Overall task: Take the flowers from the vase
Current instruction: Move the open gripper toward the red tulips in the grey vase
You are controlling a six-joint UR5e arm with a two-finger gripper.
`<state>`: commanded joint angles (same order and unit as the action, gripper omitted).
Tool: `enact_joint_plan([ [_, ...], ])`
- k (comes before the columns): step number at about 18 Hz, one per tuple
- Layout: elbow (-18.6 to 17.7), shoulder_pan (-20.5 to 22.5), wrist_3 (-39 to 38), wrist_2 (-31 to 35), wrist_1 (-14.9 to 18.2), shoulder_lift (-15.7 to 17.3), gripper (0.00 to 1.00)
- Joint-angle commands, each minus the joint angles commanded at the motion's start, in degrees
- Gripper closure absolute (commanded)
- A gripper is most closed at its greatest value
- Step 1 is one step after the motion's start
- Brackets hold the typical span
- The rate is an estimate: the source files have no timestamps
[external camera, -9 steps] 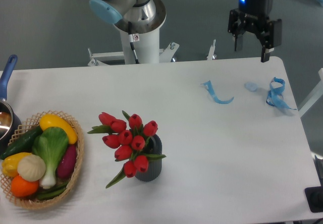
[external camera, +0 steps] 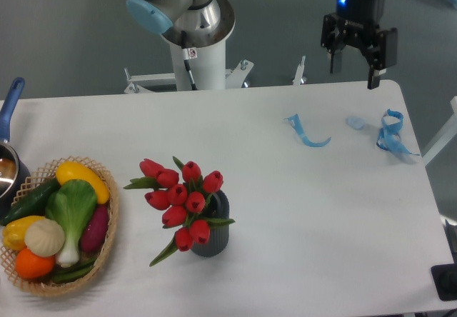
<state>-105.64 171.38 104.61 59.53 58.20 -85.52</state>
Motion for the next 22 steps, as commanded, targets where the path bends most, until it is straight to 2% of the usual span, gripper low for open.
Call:
enact_joint_plan([
  [5, -3.25, -0.96, -7.82, -0.99, -0.63, 1.14, 0.00],
  [8, -3.43, -3.06, -15.91, -0.99, -0.72, 0.88, 0.00],
  [10, -3.52, -4.38, -17.85, -2.47, -0.63, 0.44, 0.00],
  [13, -3.61, -6.32, -23.21, -8.09, -0.98, -1.40, 0.00],
  [15, -4.04, -6.85, -24.89, -11.87, -2.56, -2.72, 0.00],
  [19, -4.66, -9.57, -25.68, -13.47, -4.05, -4.65, 0.00],
  [22, -4.40, -11.24, -29.36, -18.20, -5.63, -7.37, 0.00],
])
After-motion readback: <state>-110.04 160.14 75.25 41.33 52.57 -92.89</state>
